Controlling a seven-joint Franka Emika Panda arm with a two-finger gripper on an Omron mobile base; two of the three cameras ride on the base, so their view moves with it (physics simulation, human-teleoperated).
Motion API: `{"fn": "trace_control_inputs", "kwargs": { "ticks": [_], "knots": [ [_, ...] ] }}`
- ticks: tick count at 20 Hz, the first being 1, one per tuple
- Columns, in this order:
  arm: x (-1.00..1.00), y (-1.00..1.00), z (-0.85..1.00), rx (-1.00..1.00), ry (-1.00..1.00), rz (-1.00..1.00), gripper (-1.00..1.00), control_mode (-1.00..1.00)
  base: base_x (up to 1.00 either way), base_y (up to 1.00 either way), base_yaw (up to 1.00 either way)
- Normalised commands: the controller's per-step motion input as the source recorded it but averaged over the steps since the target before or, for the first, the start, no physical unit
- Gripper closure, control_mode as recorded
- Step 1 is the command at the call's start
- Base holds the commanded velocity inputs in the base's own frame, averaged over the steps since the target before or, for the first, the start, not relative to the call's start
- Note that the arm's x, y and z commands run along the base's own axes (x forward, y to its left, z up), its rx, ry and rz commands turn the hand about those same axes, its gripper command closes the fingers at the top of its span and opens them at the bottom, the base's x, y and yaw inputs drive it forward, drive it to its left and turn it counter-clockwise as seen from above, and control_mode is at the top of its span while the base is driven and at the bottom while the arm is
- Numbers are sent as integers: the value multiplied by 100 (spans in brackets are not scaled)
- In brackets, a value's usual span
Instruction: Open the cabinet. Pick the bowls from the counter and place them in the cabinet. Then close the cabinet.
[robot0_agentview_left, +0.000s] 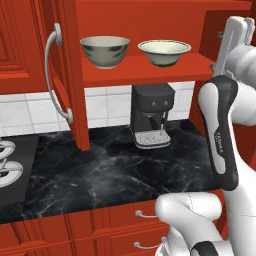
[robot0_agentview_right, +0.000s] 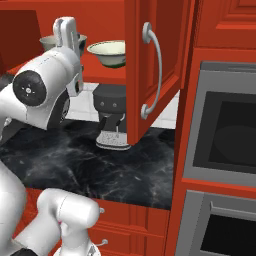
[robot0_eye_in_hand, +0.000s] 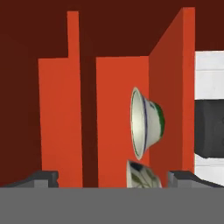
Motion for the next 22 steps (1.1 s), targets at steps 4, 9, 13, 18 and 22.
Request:
{"fn": "trace_control_inputs", "kwargs": {
  "ticks": [4, 9, 13, 18, 22],
  "knots": [
    [-100, -6, 12, 0, 5, -5, -100, -100, 0, 0, 0],
    [-99, -7, -1, 0, 1, 0, -100, -100, 0, 0, 0],
    [-74, -32, 0, 1, 10, 0, -100, -100, 0, 0, 0],
    [-41, -34, 4, 1, 5, 2, -100, -100, 0, 0, 0],
    [-25, -36, 0, 2, 10, 4, -100, -100, 0, 0, 0]
  ]
}}
